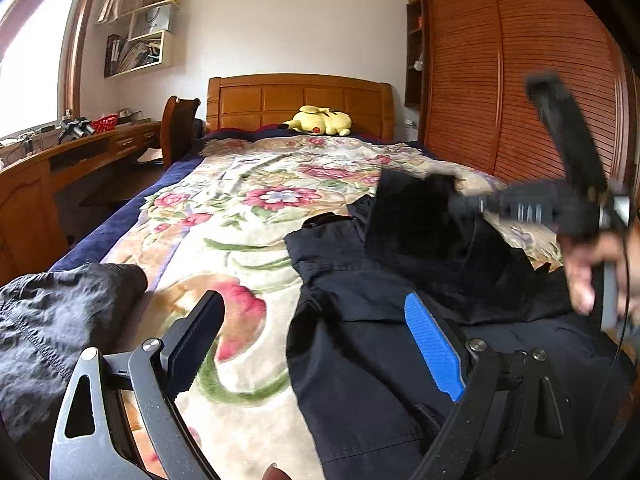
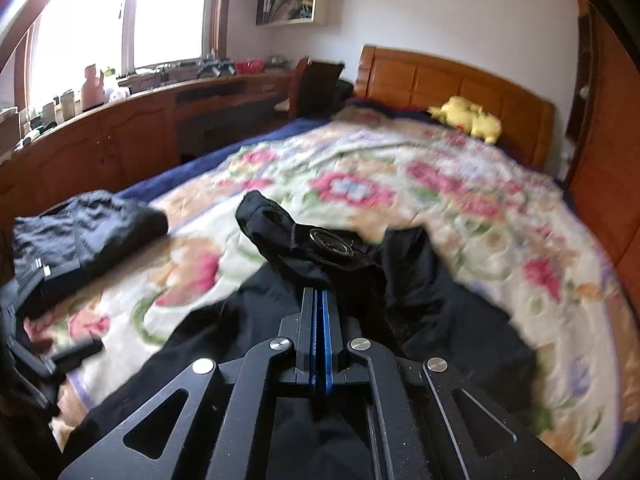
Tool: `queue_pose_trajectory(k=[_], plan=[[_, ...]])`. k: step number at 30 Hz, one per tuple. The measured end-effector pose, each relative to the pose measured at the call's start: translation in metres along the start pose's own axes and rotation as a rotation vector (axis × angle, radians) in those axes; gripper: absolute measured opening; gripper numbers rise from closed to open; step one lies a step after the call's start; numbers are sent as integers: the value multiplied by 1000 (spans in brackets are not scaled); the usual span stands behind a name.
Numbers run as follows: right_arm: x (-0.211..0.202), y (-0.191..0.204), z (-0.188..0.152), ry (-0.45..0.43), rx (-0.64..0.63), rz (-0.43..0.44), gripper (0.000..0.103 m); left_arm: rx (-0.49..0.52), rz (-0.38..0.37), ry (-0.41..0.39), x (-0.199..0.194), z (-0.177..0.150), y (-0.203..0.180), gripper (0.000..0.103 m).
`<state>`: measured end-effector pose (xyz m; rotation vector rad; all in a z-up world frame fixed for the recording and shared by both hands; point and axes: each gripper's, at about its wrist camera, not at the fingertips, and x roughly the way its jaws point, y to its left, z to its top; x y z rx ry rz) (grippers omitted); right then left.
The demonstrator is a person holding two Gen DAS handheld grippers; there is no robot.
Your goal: Fold large clothes
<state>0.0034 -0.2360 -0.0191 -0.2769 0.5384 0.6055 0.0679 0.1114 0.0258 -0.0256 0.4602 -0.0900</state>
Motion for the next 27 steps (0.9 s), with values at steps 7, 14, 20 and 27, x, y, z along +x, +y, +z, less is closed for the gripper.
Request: queue_pose_trajectory(k=[7,14,20,27], plan=[[23,2,-21,38,34,75,2,-15,15,6,4,-2,9,92],[28,19,-32,83,18,94,2,-30,27,13,8,-1,15,92],[17,31,-33,85,-3,72,36,-34,31,9,6,-3,20,92],[-11,26,-6,-39,27,68,64,-60,35,7,2,-4,30,92]])
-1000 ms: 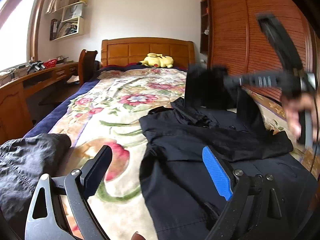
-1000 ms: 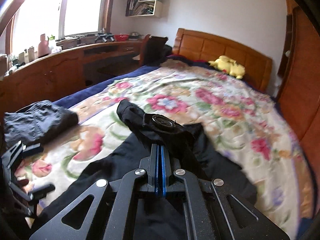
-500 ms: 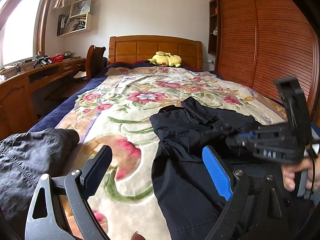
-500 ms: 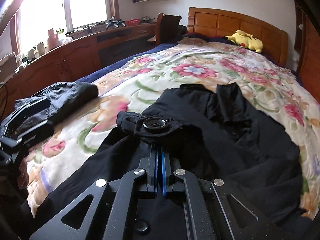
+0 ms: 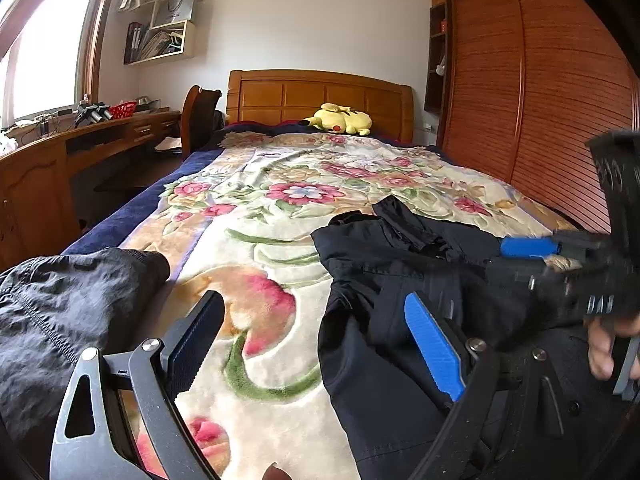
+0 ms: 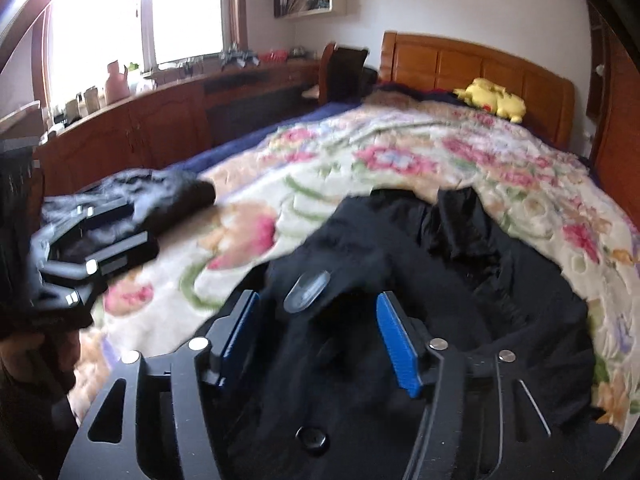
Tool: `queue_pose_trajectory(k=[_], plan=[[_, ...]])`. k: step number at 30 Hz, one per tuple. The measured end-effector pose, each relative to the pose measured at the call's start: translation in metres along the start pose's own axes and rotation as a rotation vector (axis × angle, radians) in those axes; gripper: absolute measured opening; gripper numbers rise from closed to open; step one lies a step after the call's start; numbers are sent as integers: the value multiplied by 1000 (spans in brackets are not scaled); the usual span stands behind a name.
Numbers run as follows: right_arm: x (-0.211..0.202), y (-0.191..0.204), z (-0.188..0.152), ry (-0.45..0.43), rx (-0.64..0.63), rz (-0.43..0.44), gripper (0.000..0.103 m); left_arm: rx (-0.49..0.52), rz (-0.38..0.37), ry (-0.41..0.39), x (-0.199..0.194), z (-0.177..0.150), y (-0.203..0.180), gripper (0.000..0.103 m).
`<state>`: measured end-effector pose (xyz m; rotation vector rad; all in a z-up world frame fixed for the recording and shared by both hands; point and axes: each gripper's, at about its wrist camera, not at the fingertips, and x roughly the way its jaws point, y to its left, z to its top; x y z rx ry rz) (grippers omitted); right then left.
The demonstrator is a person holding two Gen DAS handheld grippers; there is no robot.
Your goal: Fold large clothes
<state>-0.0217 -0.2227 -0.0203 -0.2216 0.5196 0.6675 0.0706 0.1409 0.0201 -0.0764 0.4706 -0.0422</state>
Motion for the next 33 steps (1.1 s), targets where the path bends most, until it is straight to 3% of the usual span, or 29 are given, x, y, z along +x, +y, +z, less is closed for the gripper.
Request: queue_pose_trajectory(k=[3,7,17,24,26,28,29,31,33], plan=[[7,-11,7,-7,28,-29,64,-5,2,4,0,-2,3,92],[45,-24,1,82,66,-48,64,-1,1,13,1,-3,2,92],[120,-27,5,259,129,76,64,14,-6,22,3,-4,0,92],[150,-17,0,363,86,112,64,14,-7,26,3,-4,0,92],[153,-18,-1,372,81,122,60,14,-9,26,3,-4,0,92],[156,-16,-1,373,67,131,40,16,-9,26,3,-4,0,92],[156,-15,-1,374,55,135,36,15,-7,26,3,-4,0,92],[151,-13,-2,364,20,139,12,17,-7,26,3,-4,0,92],[137,-11,4,293,-28,92,9,20,0,26,3,-4,0,92]])
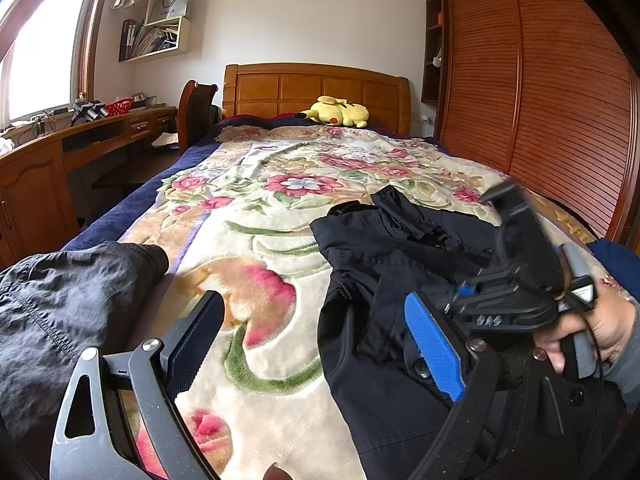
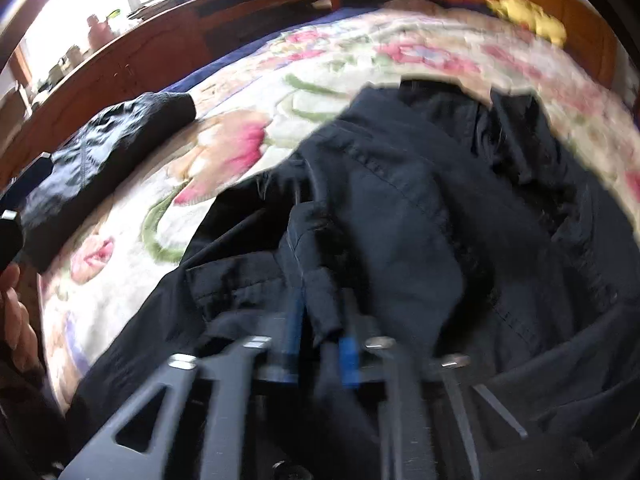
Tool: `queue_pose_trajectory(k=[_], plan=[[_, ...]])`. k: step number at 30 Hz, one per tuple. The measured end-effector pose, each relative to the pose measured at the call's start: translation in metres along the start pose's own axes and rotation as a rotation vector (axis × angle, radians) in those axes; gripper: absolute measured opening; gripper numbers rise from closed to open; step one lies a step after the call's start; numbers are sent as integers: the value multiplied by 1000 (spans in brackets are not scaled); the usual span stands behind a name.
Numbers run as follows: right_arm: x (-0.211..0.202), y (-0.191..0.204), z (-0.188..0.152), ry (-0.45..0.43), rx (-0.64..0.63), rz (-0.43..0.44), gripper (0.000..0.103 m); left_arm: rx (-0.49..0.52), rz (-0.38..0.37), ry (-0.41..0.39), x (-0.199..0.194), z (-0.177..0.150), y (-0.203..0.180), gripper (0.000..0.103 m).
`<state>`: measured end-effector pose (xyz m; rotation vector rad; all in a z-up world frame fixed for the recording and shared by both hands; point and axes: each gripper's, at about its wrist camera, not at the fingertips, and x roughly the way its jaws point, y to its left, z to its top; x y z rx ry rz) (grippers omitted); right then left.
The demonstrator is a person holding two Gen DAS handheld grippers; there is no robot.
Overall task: Fold large clothes
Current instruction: 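Grasp the folded coat edge again with the right gripper and lay it flat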
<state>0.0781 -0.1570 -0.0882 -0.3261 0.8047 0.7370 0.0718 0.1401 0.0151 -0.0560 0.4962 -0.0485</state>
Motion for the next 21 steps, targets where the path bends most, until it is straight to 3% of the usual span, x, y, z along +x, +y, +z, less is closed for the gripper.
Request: queue_pose_trajectory(k=[7,12,15,21], plan=[[-47,0,29,-221,-7,-127,8,3,9,-2,-1,0,2,92],[-76,20,51,-391,-40,-221,8,5,26,0,-3,-2,8,92],[-81,39,47,-461,-60,-231,8,7,36,-2,-5,-3,14,92],[-51,57,14,-391,-60,-161,8,-1,58,-4,-11,-7,29,92]])
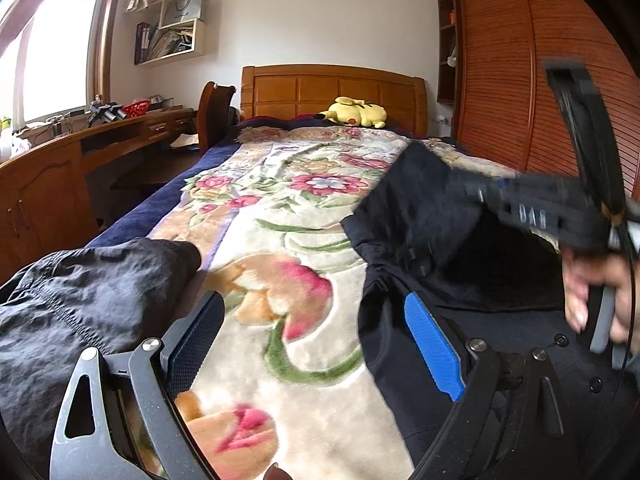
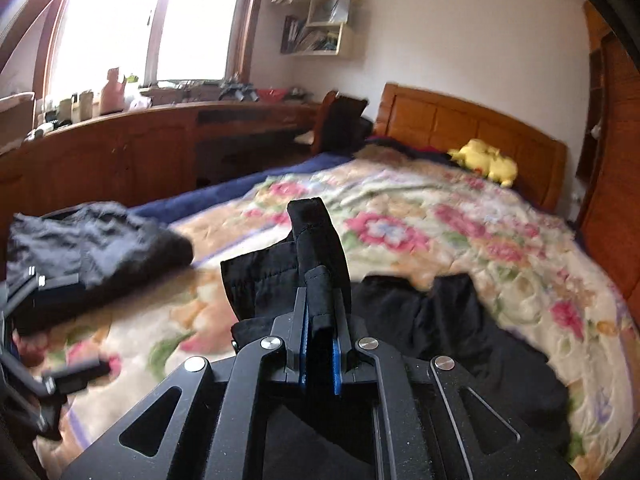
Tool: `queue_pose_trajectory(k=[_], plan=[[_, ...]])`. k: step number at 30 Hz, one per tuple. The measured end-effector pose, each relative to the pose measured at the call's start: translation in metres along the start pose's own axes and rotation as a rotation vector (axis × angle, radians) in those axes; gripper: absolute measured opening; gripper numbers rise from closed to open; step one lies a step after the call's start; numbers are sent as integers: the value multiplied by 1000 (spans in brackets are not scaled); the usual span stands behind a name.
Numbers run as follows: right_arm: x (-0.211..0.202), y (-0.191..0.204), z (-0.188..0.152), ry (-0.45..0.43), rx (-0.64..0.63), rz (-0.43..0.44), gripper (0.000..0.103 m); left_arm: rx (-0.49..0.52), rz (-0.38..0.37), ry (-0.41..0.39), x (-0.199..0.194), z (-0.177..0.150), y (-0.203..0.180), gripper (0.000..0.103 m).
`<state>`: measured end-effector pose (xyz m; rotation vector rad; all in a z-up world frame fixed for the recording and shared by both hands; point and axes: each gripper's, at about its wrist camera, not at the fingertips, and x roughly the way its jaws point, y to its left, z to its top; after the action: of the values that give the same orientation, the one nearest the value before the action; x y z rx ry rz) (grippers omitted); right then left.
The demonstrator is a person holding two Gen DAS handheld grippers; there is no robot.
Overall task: Fold large clothes
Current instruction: 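Grasp the folded coat edge again with the right gripper and lay it flat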
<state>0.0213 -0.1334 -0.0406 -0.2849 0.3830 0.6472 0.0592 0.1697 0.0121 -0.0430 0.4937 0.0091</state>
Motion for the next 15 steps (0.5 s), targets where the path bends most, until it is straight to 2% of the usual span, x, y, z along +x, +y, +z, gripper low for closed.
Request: queue_pose_trajectory(k=[6,10,15], plan=[[8,3,-34,83,38,57,8,-11,16,-1,-5,-5,14,92],[-4,4,-40,117,37,117,8,-19,17,-5,-9,-7,19,92],[-28,3,-54,168,21,151,9,-27,9,-5,-9,-7,20,92]])
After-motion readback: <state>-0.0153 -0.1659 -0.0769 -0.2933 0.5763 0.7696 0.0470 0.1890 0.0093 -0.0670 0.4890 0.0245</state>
